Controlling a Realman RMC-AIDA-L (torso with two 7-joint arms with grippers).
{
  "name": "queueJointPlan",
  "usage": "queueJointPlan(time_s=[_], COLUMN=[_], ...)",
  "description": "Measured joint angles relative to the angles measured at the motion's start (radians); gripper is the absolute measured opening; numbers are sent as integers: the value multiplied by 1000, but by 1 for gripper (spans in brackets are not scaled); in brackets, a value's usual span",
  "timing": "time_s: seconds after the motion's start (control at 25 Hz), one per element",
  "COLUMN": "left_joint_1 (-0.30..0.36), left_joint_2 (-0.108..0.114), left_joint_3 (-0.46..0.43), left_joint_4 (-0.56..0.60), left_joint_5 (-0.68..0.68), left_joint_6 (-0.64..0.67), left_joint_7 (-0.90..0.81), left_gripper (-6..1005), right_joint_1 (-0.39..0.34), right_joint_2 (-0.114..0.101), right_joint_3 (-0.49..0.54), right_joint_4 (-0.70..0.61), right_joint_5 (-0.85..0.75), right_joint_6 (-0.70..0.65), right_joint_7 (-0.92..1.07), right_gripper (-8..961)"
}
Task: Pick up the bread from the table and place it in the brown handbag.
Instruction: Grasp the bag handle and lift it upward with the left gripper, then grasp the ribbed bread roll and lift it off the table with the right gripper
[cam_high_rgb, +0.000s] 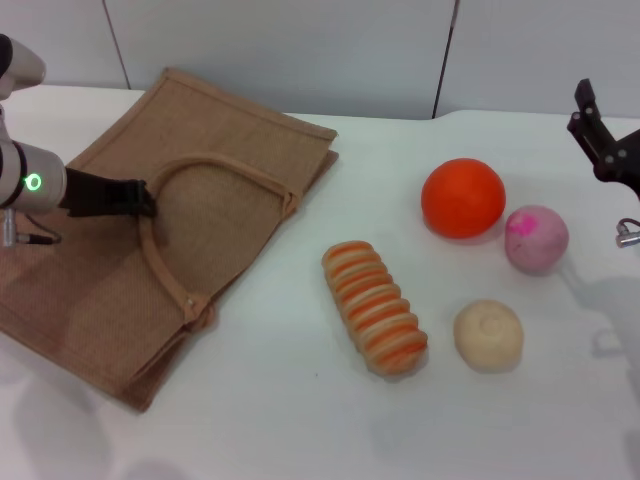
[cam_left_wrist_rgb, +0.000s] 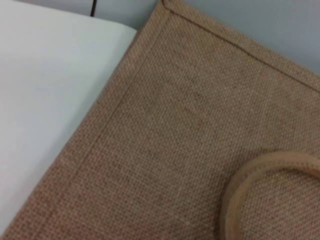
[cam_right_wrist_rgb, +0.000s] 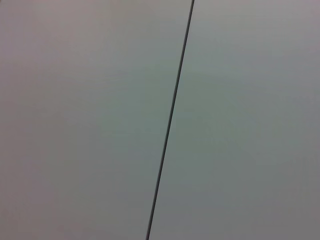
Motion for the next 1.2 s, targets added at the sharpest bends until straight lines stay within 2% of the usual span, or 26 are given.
queueJointPlan(time_s=[0.2, 0.4, 0.68, 0.84, 0.92, 0.96, 1.04, 1.2], left_joint_1=[6, 24, 69, 115, 140, 150, 169, 213], left_joint_2=[-13, -17, -37, -39, -36, -34, -33, -30], left_joint_3=[0, 0, -1, -1, -1, -1, -1, -1], left_joint_4=[-12, -23, -94, -113, -113, -113, -114, -109], left_joint_5=[-87, -190, -397, -538, -607, -640, -703, -820], left_joint_6=[-2, 28, 163, 273, 330, 355, 403, 490], left_joint_7=[61, 127, 260, 360, 406, 424, 456, 513], left_gripper=[103, 105, 109, 111, 112, 112, 113, 115], right_joint_1=[-4, -5, -5, 1, 7, 8, 10, 16], right_joint_2=[0, 0, -1, -11, -26, -42, -86, -187], right_joint_3=[0, -1, -7, -35, -46, -57, -82, -123], right_joint_4=[3, 7, -3, -42, -81, -108, -179, -343], right_joint_5=[0, 0, 0, -4, -8, -10, -10, -11], right_joint_6=[0, 0, -11, -75, -130, -160, -218, -357], right_joint_7=[0, 0, 0, 0, 0, 0, 1, 1], right_gripper=[909, 909, 909, 910, 910, 909, 909, 909])
